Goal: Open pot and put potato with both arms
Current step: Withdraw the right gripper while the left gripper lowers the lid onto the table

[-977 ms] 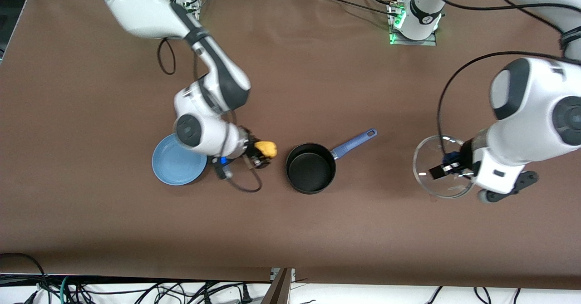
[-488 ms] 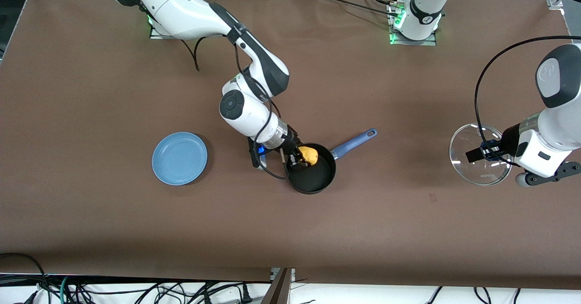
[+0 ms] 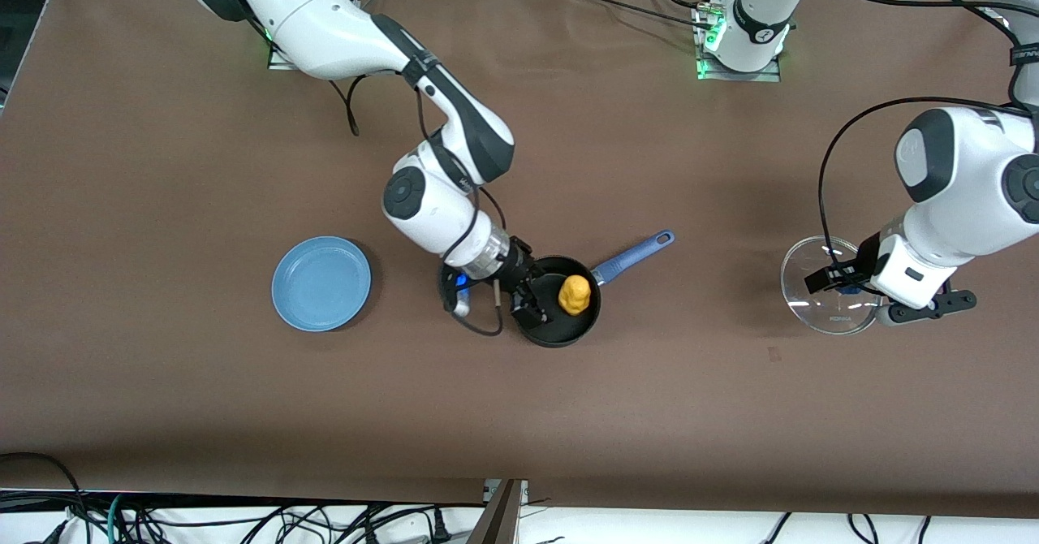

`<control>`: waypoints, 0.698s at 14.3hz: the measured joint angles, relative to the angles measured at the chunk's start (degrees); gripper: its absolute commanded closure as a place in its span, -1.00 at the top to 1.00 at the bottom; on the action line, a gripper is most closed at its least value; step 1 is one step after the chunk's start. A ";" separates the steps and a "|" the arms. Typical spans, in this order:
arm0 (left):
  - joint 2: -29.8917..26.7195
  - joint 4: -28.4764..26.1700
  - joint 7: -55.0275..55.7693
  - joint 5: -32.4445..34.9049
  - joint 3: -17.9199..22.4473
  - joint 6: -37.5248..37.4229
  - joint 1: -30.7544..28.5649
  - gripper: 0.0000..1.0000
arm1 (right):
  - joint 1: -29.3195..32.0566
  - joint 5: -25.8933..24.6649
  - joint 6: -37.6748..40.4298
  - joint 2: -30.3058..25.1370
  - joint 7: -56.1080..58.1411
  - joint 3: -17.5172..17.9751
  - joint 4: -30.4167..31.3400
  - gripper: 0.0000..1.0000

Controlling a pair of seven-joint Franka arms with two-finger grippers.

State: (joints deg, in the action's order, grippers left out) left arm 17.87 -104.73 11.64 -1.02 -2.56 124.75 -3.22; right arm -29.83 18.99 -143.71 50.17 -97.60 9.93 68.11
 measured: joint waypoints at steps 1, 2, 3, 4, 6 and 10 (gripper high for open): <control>-0.24 -2.03 -0.07 0.00 0.00 2.56 -0.01 -0.28 | 1.25 0.00 2.89 -0.73 1.47 -0.04 -0.47 1.00; -0.33 -4.03 -0.13 0.00 -0.01 5.08 -0.01 -0.28 | 2.71 0.00 6.28 -1.67 3.64 -0.07 -0.88 1.00; -0.33 -5.84 -0.24 0.00 -0.01 7.30 -0.01 -0.28 | 4.30 0.00 10.00 -2.78 6.62 -0.09 -1.22 1.00; -0.32 -7.56 -0.43 0.00 -0.02 9.14 -0.01 -0.28 | 5.96 0.00 14.11 -4.16 10.44 -0.12 -1.49 1.00; -0.26 -10.38 -0.70 0.00 -0.04 11.99 -0.01 -0.28 | 9.47 -0.01 23.63 -7.84 20.02 -0.26 -1.70 1.00; 0.91 -16.09 -0.93 1.16 -0.10 19.79 -0.01 -0.28 | 17.51 0.00 42.59 -17.34 40.07 -1.09 0.39 1.00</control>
State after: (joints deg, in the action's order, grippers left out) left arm 18.78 -120.81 10.71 0.13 -2.66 144.54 -3.23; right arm -12.32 18.98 -101.13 32.83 -57.53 8.84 68.50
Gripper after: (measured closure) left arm 0.564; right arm 0.000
